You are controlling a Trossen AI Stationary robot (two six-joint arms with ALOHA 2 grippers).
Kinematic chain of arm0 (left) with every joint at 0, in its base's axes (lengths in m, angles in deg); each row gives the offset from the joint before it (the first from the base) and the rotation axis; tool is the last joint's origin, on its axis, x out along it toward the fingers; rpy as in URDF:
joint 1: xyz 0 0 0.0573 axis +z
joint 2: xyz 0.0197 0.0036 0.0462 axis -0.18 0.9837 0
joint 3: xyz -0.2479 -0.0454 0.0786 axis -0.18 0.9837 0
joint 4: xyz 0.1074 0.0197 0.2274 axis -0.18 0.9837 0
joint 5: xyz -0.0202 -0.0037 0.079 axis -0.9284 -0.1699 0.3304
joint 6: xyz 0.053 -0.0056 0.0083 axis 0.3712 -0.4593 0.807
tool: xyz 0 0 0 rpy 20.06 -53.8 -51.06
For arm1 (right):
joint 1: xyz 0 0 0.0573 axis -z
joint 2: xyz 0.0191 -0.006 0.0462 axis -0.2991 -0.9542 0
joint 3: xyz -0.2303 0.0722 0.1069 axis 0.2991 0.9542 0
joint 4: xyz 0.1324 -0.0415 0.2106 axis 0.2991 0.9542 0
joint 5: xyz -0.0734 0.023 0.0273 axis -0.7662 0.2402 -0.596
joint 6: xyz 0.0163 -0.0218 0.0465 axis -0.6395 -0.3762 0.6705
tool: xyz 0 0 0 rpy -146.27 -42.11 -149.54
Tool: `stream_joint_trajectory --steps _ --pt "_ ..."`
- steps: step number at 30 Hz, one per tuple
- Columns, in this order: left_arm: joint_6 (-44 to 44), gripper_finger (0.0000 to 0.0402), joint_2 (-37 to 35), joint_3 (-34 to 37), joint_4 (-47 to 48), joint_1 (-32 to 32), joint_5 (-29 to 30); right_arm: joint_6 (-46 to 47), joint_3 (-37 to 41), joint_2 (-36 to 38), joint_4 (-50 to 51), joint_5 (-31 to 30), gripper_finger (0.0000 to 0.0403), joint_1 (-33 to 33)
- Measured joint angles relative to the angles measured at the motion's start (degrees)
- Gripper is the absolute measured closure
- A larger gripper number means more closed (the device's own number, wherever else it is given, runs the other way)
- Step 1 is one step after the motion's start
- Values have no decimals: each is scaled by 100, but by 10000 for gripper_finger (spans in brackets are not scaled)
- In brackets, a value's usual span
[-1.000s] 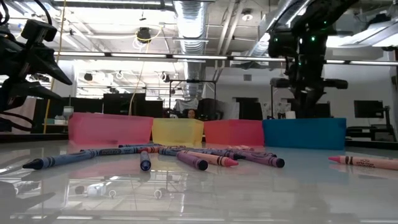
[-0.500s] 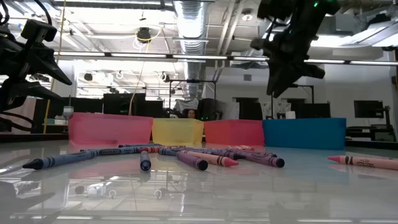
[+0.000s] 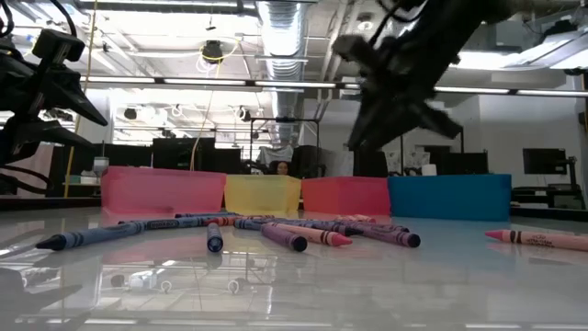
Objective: Sort crayons
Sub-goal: Put the red crayon into the yellow bin
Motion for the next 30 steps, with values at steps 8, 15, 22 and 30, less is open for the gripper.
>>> stream_joint_trajectory --steps 8,15,22,30 --pt "1 236 -2 0 0 2 -29 -20 -542 -955 -195 22 331 -17" --pt "1 236 -1 0 0 0 -124 12 -1148 -1521 639 19 331 -11" --pt "58 236 -1 0 0 0 -144 -7 -1342 -1695 1057 22 331 -11" --pt "62 236 -2 0 2 0 -136 1 -1344 -1694 1362 -25 331 -4"
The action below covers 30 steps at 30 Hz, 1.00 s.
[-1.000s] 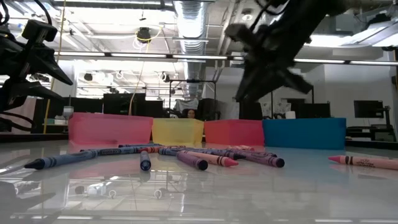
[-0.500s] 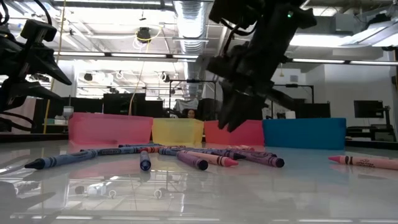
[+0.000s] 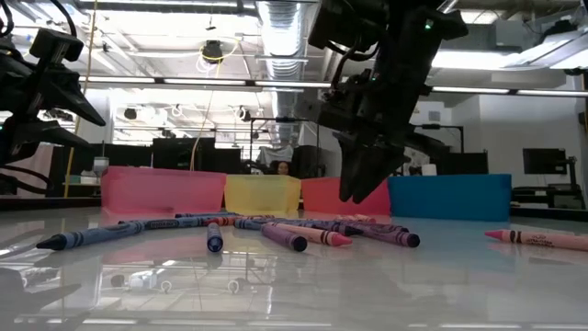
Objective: Sort crayons
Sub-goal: Put the red crayon into the yellow bin
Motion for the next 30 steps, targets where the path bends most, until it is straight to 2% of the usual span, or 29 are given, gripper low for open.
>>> stream_joint_trajectory --steps 13,23,30 --pt "144 236 0 0 5 1 42 19 9 -244 -60 7 331 31" --pt "140 236 0 0 4 1 44 82 4 -376 -55 279 332 70" --pt "138 236 1 0 4 1 58 232 0 -374 88 281 359 68"
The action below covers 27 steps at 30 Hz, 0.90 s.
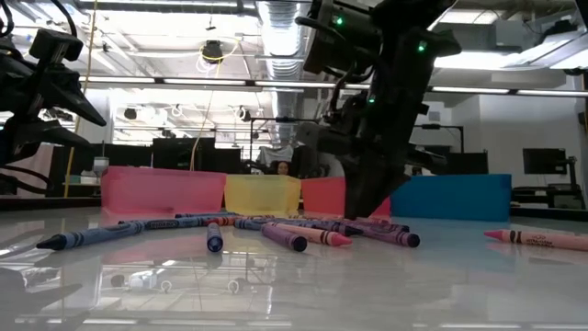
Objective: Sort crayons
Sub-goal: Put the red crayon into the yellow bin
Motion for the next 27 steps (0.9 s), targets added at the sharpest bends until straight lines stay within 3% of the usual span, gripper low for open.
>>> stream_joint_trajectory --steps 5,14,27 --pt "0 236 1 0 0 -2 0 1 0 15 -14 5 397 -1" --pt "-7 236 1 0 0 -1 -18 -99 -212 44 -123 239 400 57" --pt "-7 236 -1 0 -14 -2 -21 -1095 -590 1091 645 119 400 857"
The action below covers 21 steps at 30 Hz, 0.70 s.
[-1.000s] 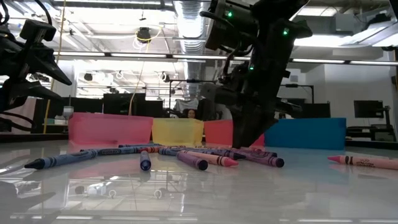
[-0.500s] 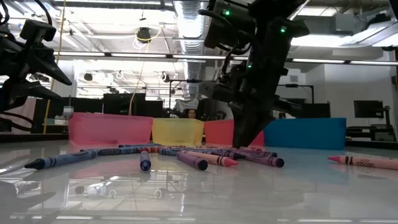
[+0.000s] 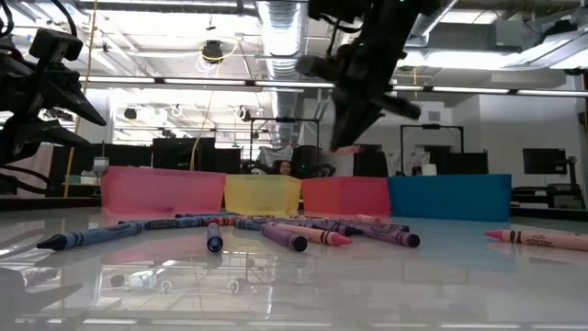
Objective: Sort crayons
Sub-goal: Put the red crayon into the yellow bin
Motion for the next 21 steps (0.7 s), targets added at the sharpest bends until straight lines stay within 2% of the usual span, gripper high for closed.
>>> stream_joint_trajectory --steps 9,14,21 --pt "0 236 0 0 -8 2 -106 -97 0 989 1709 -705 400 881" --pt "0 236 0 0 -8 0 -100 -459 0 1279 1683 -731 400 1293" --pt "0 236 0 0 -6 0 -79 -543 0 1166 1669 -702 400 1519"
